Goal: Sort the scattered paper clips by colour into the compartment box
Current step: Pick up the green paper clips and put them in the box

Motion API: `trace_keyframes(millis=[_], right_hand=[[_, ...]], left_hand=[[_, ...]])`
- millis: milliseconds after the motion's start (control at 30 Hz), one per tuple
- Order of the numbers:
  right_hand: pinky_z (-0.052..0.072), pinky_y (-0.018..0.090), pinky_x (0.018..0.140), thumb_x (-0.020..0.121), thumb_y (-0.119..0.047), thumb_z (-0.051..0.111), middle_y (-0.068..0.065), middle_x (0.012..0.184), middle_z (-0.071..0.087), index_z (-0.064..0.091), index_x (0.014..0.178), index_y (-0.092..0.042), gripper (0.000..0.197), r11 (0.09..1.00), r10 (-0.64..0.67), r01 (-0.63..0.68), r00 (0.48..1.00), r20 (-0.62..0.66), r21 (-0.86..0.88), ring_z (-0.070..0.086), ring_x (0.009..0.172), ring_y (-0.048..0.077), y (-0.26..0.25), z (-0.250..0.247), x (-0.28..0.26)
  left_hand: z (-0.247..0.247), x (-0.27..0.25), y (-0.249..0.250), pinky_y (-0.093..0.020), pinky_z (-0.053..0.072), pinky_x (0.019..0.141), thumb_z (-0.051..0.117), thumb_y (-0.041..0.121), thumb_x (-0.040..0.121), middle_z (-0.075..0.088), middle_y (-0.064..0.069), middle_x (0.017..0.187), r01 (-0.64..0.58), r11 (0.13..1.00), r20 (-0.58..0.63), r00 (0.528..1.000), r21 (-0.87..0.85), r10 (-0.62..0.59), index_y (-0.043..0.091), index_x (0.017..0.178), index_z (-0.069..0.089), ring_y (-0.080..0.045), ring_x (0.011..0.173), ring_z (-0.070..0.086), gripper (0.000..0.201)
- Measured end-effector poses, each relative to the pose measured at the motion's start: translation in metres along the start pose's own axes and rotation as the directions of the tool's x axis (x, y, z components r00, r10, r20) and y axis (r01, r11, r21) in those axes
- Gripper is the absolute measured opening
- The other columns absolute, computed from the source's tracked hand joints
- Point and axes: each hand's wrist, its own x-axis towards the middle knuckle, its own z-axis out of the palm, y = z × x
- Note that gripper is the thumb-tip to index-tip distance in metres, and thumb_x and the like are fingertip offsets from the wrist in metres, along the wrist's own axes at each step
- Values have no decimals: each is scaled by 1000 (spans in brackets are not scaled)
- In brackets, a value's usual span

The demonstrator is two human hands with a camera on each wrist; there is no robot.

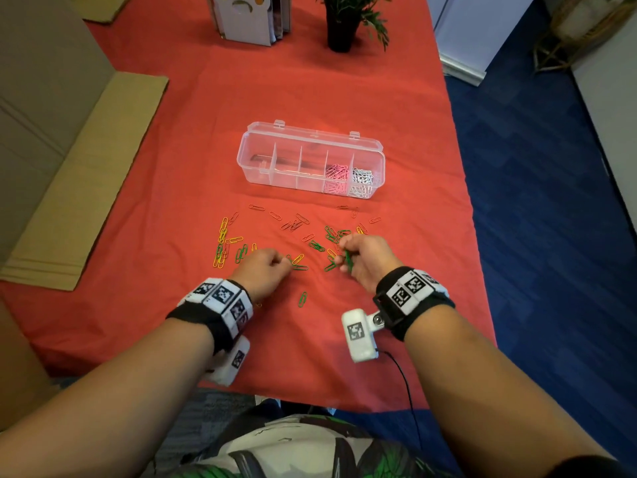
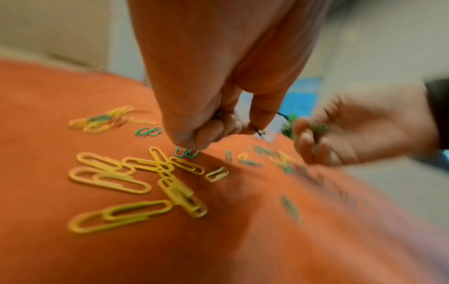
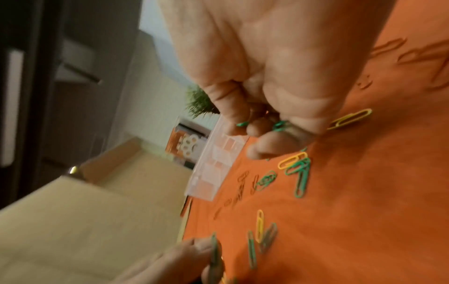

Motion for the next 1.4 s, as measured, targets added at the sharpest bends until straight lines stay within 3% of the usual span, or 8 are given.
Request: trace_keyframes(millis=[133, 267, 467, 633, 1033, 1133, 1233, 1400], right_hand=[[33, 19, 42, 87, -2, 42, 2, 66, 48, 50, 72, -14, 22, 998, -31, 33, 999, 37, -52, 41, 53, 12, -6, 8, 9], [33, 21, 50, 81, -12, 55, -1, 70, 55, 51, 64, -21, 20, 775, -190, 162, 982, 19, -610, 48, 60, 15, -7, 22, 28], [46, 40, 90, 84, -22, 55, 17, 113, 52, 55, 107, -5, 29, 86, -467, 219, 870, 155, -972, 52, 106, 36, 12, 38, 36], [46, 43, 86, 88, -9, 40, 16, 116, 49, 51, 111, -4, 27, -147, -502, 214, 825, 259, -966, 52, 107, 36, 24, 43, 26], [27, 14, 35, 95, -3, 35, -2, 66, 44, 53, 81, -20, 28, 971, -124, 113, 991, -43, -209, 35, 50, 8, 4, -13, 15], [33, 15, 37, 93, -11, 40, 0, 63, 42, 48, 72, -16, 23, 992, 29, -26, 999, -20, 126, 42, 47, 9, 3, -19, 5], [31, 16, 38, 92, -14, 47, -3, 60, 39, 45, 69, -20, 24, 992, -27, 19, 998, -60, -127, 36, 50, 9, 11, -15, 7], [41, 28, 78, 87, -16, 53, 5, 89, 52, 64, 93, -12, 13, 408, -361, 284, 923, 133, -867, 51, 84, 20, 27, -7, 13]], left_hand=[[-17, -4, 10, -19, 27, 45, 38, 12, 83, 40, 0, 63, 274, 547, 237, 962, -791, -138, 18, 64, 46, -9, 46, 36, 21], [-31, -8, 6, -22, 40, 52, 40, 21, 61, 53, -6, 64, 353, 170, 363, 931, -920, 34, 12, 63, 51, -17, 53, 43, 14], [-15, 5, 4, -17, 26, 42, 49, 26, 88, 38, 3, 56, 285, 618, 157, 954, -733, -255, 19, 65, 51, -7, 40, 33, 24], [-1, 10, -3, -27, 43, 68, 67, 29, 80, 65, -2, 77, 58, 998, -197, 978, -27, -63, 16, 82, 67, -21, 76, 61, 14], [8, 16, 5, -34, 43, 85, 58, 19, 85, 66, -15, 105, -34, 930, -175, 979, 365, 105, 11, 95, 69, -33, 102, 60, 18], [9, 15, 4, -36, 43, 84, 55, 18, 86, 66, -16, 102, -20, 938, -157, 984, 346, 79, 8, 90, 67, -34, 99, 59, 16], [6, 14, 8, -35, 41, 76, 50, 18, 88, 63, -13, 85, 59, 989, -158, 987, 132, -38, 9, 81, 60, -30, 85, 56, 15], [-3, 7, 14, -18, 27, 44, 33, 11, 67, 45, -4, 57, 310, 556, 213, 949, -771, -233, 15, 62, 42, -13, 40, 38, 12]])
